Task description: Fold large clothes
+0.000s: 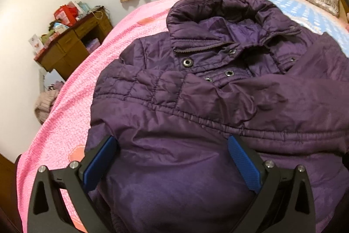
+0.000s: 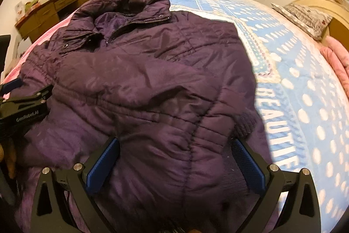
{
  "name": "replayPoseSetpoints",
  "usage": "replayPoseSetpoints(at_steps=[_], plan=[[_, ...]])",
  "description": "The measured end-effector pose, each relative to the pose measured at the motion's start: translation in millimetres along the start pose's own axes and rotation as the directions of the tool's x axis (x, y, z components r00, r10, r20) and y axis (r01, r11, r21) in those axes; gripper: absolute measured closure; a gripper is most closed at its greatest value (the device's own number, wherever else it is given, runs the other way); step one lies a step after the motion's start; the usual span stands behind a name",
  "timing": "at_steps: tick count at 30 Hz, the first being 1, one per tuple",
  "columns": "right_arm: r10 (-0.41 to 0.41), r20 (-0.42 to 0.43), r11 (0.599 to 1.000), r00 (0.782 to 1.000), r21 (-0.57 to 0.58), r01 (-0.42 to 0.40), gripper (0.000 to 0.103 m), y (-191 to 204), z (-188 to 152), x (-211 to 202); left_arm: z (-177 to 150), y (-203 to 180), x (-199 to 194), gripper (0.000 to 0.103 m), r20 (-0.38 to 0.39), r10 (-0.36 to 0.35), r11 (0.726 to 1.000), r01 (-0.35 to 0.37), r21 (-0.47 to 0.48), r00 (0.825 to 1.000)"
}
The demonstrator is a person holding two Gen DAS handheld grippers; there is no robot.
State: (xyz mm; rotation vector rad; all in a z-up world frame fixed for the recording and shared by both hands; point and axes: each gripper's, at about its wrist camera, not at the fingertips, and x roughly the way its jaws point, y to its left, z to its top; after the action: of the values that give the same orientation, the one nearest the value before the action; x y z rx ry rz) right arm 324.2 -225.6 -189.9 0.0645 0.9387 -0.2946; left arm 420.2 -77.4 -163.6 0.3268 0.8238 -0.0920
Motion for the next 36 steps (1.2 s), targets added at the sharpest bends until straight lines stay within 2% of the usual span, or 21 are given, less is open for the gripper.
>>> replayPoseSetpoints(at_steps=[3, 5, 10, 12, 15, 17, 18, 20, 21, 24, 27, 32, 36], plan=[[0.001, 0.041, 0.999, 0.999, -0.047, 0.001, 0.001, -11, 7, -21, 1, 9, -13, 0.000, -0.007, -0.058, 0.998, 0.058, 0.016, 0.998], [0.011, 0.064, 0.998, 0.998, -0.057, -0.008, 0.001, -19, 13, -28, 4, 14, -25, 0.000, 0.019, -0.082, 0.996, 0.082, 0.029, 0.996], [0.039, 0.102, 0.998, 0.994, -0.061, -0.033, 0.001, -25, 31, -33, 17, 19, -44, 0.000, 0.089, -0.074, 0.994, 0.066, 0.083, 0.993], [0.071, 0.126, 0.997, 0.989, -0.024, -0.068, 0.001, -21, 35, -36, 23, 16, -43, 0.000, 0.089, -0.070, 0.995, 0.063, 0.081, 0.994], [0.161, 0.138, 0.985, 0.977, 0.038, -0.168, 0.001, -2, 39, -35, 28, 7, -41, 0.000, 0.089, -0.131, 0.991, 0.128, 0.034, 0.987], [0.184, 0.119, 0.983, 0.976, 0.001, -0.185, 0.001, 23, 35, -23, 30, -1, -31, 0.000, 0.066, -0.163, 0.987, 0.163, 0.003, 0.984], [0.167, 0.101, 0.986, 0.981, -0.020, -0.166, 0.002, 32, 34, -15, 29, -5, -25, 0.000, 0.051, -0.156, 0.988, 0.156, -0.001, 0.986], [0.162, 0.057, 0.987, 0.985, -0.010, -0.161, 0.002, 39, 31, 4, 24, -11, -7, 0.000, 0.009, -0.094, 0.996, 0.094, -0.001, 0.996], [0.159, 0.034, 0.987, 0.987, -0.006, -0.159, 0.002, 39, 29, 13, 21, -9, 0, 0.000, -0.008, -0.097, 0.995, 0.097, -0.010, 0.995], [0.169, 0.022, 0.985, 0.985, -0.038, -0.168, 0.002, 40, 23, 28, 16, -2, 15, 0.000, -0.053, -0.168, 0.985, 0.166, -0.045, 0.984], [0.164, 0.010, 0.985, 0.986, -0.055, -0.163, 0.001, 42, 24, 33, 17, 1, 22, 0.000, -0.075, -0.194, 0.980, 0.190, -0.059, 0.978], [0.146, -0.008, 0.985, 0.989, -0.092, -0.146, 0.001, 45, 25, 36, 16, -2, 24, 0.000, -0.086, -0.183, 0.983, 0.179, -0.051, 0.979], [0.217, -0.003, 0.967, 0.976, -0.133, -0.215, 0.001, 33, 30, 10, 26, 6, 8, 0.000, -0.081, -0.216, 0.976, 0.215, -0.029, 0.973]])
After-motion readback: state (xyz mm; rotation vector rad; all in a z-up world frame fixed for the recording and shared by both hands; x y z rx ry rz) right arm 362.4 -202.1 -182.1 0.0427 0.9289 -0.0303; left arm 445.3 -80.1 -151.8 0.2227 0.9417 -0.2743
